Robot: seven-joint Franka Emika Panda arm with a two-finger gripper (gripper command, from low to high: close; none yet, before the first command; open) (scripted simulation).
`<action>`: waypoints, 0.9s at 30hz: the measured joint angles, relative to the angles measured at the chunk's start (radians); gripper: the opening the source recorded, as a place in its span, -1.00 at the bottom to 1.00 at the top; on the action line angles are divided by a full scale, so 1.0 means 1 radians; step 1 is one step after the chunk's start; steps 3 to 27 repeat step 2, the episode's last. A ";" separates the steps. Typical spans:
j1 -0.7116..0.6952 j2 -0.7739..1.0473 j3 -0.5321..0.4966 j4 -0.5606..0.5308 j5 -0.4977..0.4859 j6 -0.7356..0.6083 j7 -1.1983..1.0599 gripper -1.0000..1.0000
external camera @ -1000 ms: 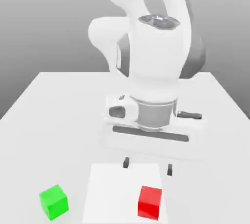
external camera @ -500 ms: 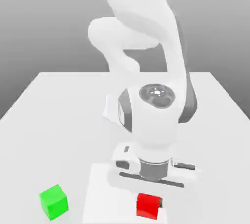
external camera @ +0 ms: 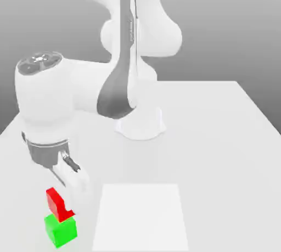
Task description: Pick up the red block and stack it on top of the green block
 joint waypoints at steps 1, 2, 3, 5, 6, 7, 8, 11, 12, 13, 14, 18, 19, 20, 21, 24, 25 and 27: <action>0.000 0.000 0.000 0.000 0.000 0.000 0.000 1.00; 0.000 0.000 0.000 0.000 0.000 0.000 0.000 1.00; 0.000 0.000 0.000 0.000 0.000 0.000 0.000 1.00; 0.000 0.000 0.000 0.000 0.000 0.000 0.000 1.00; 0.000 0.000 0.000 0.000 0.000 0.000 0.000 1.00; 0.000 0.000 0.000 0.000 0.000 0.000 0.000 1.00; 0.000 0.000 0.000 0.000 0.000 0.000 0.000 1.00; 0.000 0.000 0.000 0.000 0.000 0.000 0.000 1.00; 0.000 0.000 0.000 0.000 0.000 0.000 0.000 1.00; 0.000 0.000 0.000 0.000 0.000 0.000 0.000 1.00; 0.000 0.000 0.000 0.000 0.000 0.000 0.000 1.00; 0.000 0.000 0.000 0.000 0.000 0.000 0.000 1.00; 0.000 0.000 0.000 0.000 0.000 0.000 0.000 1.00; 0.000 0.000 0.000 0.000 0.000 0.000 0.000 1.00; 0.000 0.000 0.000 0.000 0.000 0.000 0.000 1.00; 0.000 0.000 0.000 0.000 0.000 0.000 0.000 1.00; 0.000 0.000 0.000 0.000 0.000 0.000 0.000 1.00; 0.000 0.000 0.000 0.000 0.000 0.000 0.000 1.00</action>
